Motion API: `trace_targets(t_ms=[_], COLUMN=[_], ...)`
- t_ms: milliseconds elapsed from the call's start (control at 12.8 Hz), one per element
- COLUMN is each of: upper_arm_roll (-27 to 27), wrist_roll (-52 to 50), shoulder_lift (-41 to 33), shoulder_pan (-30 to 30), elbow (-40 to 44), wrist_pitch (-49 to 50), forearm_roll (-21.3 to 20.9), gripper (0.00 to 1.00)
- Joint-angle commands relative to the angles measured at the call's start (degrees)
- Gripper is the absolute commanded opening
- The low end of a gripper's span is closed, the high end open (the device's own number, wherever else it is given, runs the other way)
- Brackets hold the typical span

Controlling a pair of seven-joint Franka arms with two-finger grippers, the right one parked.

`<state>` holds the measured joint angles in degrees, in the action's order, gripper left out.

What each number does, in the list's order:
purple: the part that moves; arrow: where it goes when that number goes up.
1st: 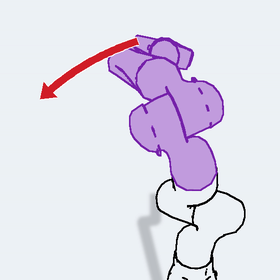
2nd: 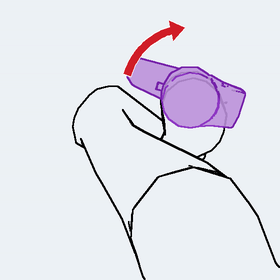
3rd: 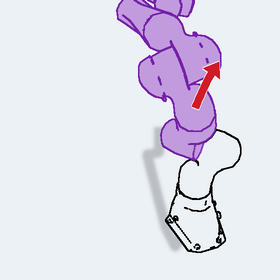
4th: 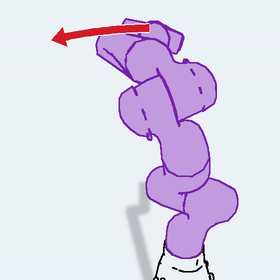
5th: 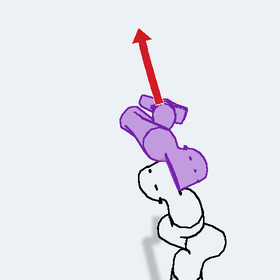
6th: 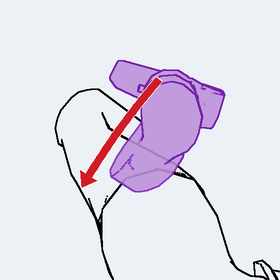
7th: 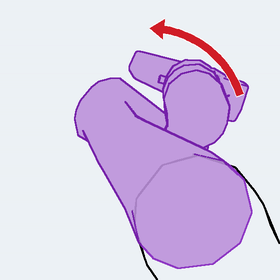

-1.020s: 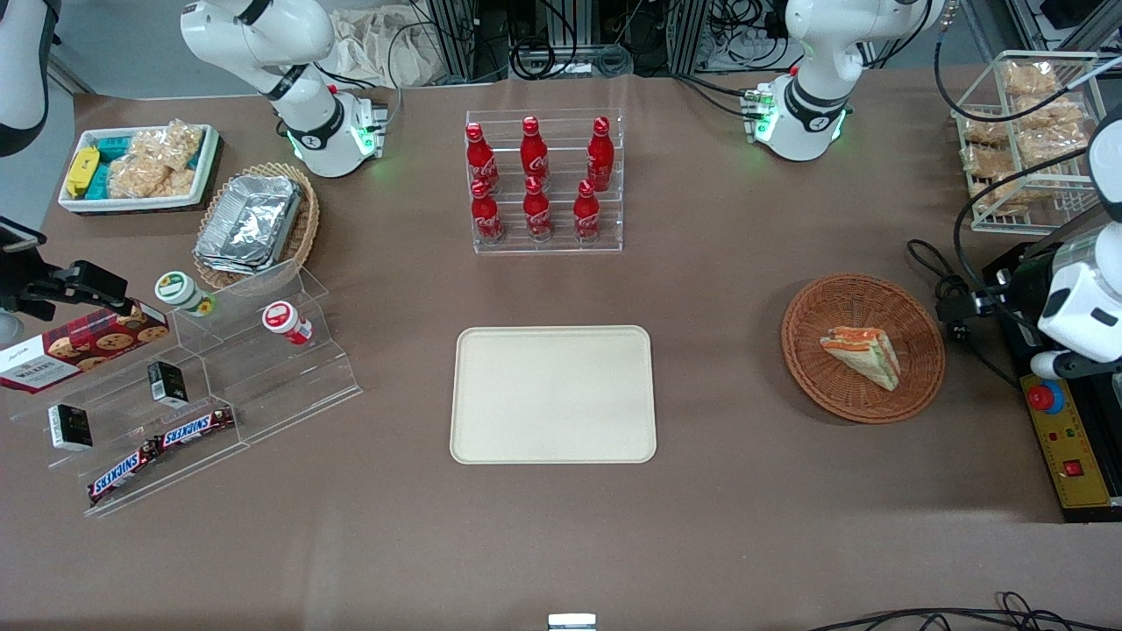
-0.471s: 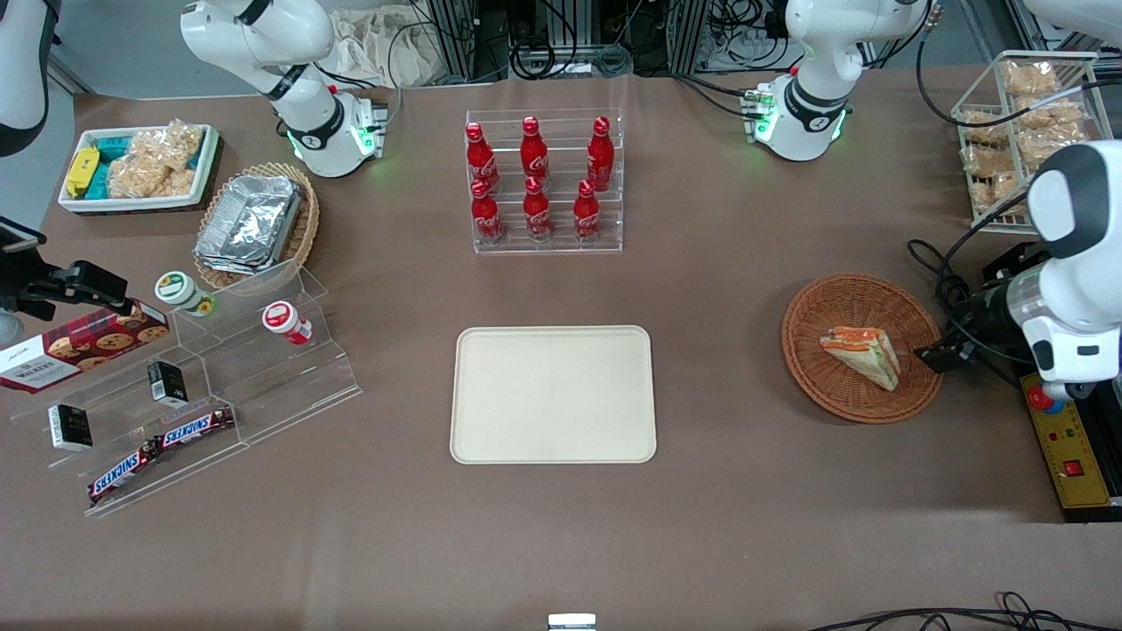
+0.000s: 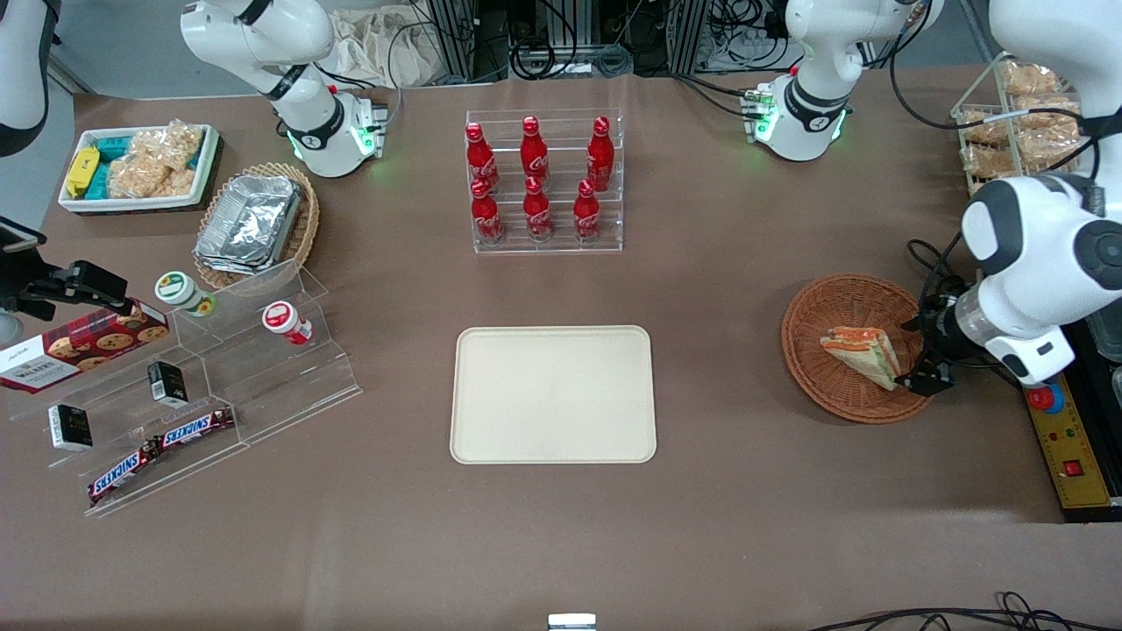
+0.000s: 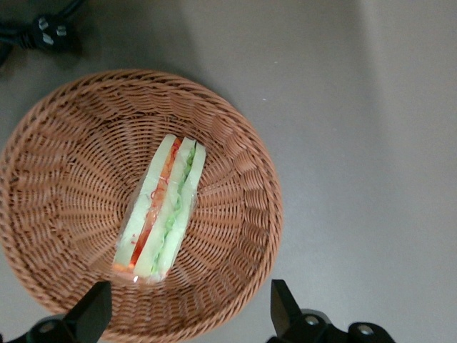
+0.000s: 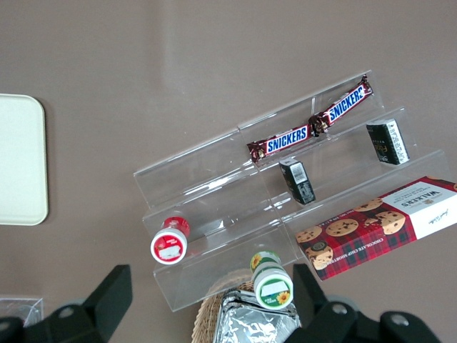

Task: Place sandwich from basket to tray
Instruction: 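Close the left gripper on the wrapped sandwich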

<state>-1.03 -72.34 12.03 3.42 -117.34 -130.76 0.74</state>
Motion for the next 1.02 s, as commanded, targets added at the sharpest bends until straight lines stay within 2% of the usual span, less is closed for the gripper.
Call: trace_targets(t_ms=[0, 235, 471, 941], upper_arm_roll=[-0.03, -0.03, -0.03, -0.29], wrist_roll=[-2.19, -2.1, -2.1, -2.8], shoulder_lift=[-0.08, 0.53, 1.5, -0.09], shoulder_pan=[-0.08, -0.08, -0.34, -0.52], elbow=[-4.9, -8.6, -9.31, -7.02], wrist_pitch=[-5.37, -10.04, -10.04, -5.74], forearm_roll=[0.41, 0.32, -1.26, -1.61], gripper=[1.0, 1.0, 1.0, 1.0])
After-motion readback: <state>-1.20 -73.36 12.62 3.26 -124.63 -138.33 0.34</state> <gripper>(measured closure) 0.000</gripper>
